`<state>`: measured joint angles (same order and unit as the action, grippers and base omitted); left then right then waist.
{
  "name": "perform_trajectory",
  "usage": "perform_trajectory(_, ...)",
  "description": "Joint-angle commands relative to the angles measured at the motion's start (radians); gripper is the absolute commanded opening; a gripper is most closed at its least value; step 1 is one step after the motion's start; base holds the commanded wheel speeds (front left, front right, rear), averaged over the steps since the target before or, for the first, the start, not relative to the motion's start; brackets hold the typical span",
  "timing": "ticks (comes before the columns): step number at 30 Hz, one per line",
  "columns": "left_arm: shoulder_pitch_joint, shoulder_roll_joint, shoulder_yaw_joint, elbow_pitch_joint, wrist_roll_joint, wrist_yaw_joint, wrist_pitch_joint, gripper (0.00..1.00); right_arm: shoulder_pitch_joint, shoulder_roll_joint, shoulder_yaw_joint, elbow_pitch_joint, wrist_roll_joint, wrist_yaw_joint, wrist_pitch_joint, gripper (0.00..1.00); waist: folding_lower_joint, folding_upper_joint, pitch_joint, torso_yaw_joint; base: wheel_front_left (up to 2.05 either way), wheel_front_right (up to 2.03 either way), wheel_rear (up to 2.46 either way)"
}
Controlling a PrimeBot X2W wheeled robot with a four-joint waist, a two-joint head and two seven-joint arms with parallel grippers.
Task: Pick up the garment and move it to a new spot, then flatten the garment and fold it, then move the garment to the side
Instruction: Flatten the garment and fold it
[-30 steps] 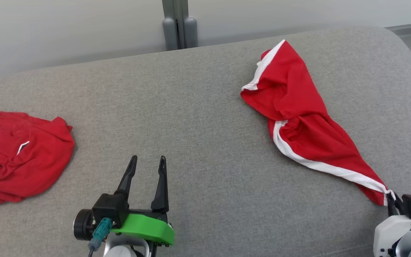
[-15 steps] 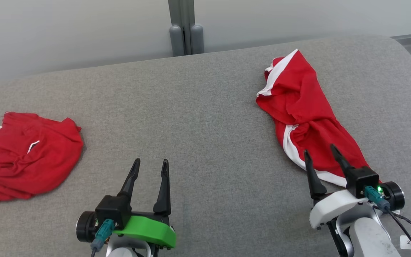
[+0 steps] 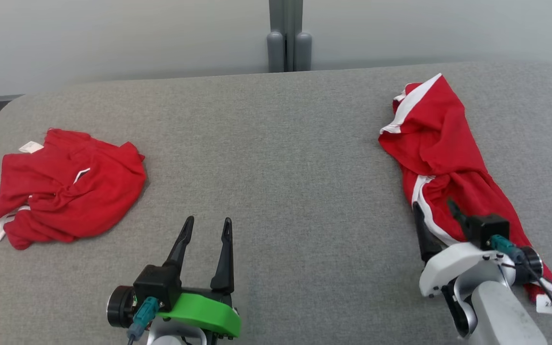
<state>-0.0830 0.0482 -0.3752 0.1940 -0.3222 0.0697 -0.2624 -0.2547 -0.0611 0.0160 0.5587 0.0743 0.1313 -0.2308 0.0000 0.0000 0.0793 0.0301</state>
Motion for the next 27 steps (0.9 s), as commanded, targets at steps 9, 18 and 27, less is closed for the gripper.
perform_trajectory(9,-0.032,0.004,-0.001,-0.005,-0.006,0.008,-0.004,1.00,-0.167,-0.017,-0.164,0.205,0.013,-0.001,0.029,1.00,0.0000,0.0000,0.070,0.109,0.00,0.00,0.00)
perform_trajectory(18,-0.047,0.004,-0.021,-0.008,-0.014,0.010,-0.004,1.00,-0.266,-0.065,-0.214,0.357,-0.008,-0.001,0.023,1.00,0.0000,0.0000,0.099,0.152,0.00,0.00,0.00)
perform_trajectory(27,-0.045,0.004,-0.022,0.001,-0.022,0.013,-0.004,1.00,-0.305,-0.038,-0.141,0.422,0.028,-0.001,-0.015,0.00,0.0000,0.0000,0.079,0.162,0.00,0.00,0.00)
